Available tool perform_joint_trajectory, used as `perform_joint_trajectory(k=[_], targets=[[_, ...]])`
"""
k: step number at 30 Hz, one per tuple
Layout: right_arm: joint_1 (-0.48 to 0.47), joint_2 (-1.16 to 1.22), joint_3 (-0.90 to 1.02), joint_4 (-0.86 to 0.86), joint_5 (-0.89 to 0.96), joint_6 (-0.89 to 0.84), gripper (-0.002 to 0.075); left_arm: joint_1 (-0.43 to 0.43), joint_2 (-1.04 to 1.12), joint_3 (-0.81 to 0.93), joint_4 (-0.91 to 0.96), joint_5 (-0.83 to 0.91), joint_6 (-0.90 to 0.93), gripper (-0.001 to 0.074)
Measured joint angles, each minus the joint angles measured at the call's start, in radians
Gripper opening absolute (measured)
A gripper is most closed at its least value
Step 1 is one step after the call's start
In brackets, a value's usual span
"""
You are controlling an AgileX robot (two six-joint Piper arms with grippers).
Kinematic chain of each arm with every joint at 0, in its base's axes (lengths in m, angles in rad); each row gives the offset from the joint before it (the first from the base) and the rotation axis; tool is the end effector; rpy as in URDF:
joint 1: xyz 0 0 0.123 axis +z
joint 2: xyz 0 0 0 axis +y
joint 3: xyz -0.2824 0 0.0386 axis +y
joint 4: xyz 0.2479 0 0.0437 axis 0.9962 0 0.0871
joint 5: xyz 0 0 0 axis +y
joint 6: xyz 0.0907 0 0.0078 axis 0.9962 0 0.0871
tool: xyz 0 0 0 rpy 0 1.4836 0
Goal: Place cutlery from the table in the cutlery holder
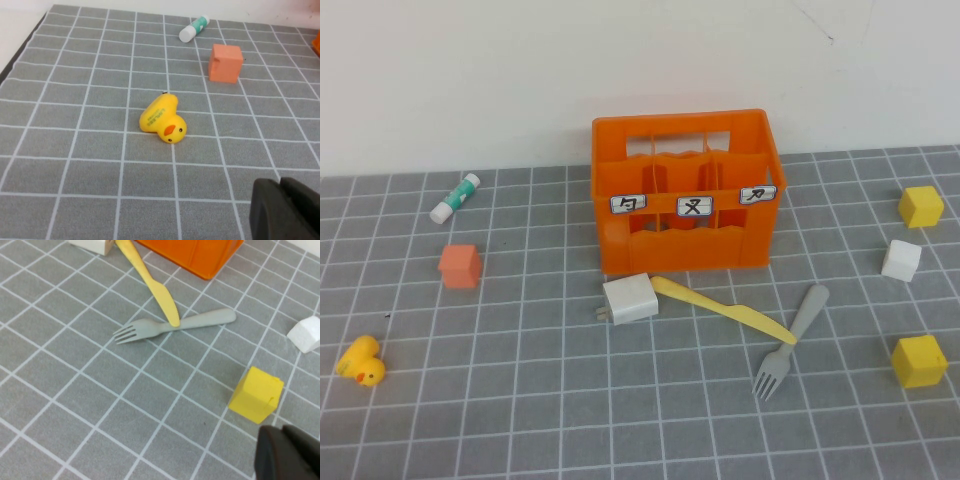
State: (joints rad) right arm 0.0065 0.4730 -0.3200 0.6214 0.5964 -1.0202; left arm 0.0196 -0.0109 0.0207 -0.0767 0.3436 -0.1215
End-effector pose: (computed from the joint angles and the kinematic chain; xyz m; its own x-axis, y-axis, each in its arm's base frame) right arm 0.0900 0.0304 0.2449 -0.3461 -0.4432 -0.8269 -0.5007 0.8326 -0.2366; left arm 0.0533 -0.0013 0.1758 -0.2582 -0.1976 -0.9457 -0.0452 0.9803 -0.1924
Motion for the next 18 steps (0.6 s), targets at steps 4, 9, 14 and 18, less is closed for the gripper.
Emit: perform_joint_trajectory(k=[4, 9, 14, 18], targets=[[0.0, 0.0, 0.0, 0.0, 0.0, 0.0, -0.0003, 0.0, 0.0, 0.0, -0.003, 0.0, 0.052, 0.0], [0.0, 0.0, 0.0, 0.0, 0.0, 0.0, -0.0003, 0.0, 0.0, 0.0, -0.009, 0.0, 0.063, 0.0], [0.0, 0.0, 0.0, 0.0, 0.0, 0.0, -0.0003, 0.0, 0.0, 0.0, -0.015, 0.0, 0.004, 0.0], [0.0, 0.0, 0.0, 0.0, 0.0, 0.0, -0.0003, 0.0, 0.0, 0.0, -0.015, 0.0, -0.011, 0.0]])
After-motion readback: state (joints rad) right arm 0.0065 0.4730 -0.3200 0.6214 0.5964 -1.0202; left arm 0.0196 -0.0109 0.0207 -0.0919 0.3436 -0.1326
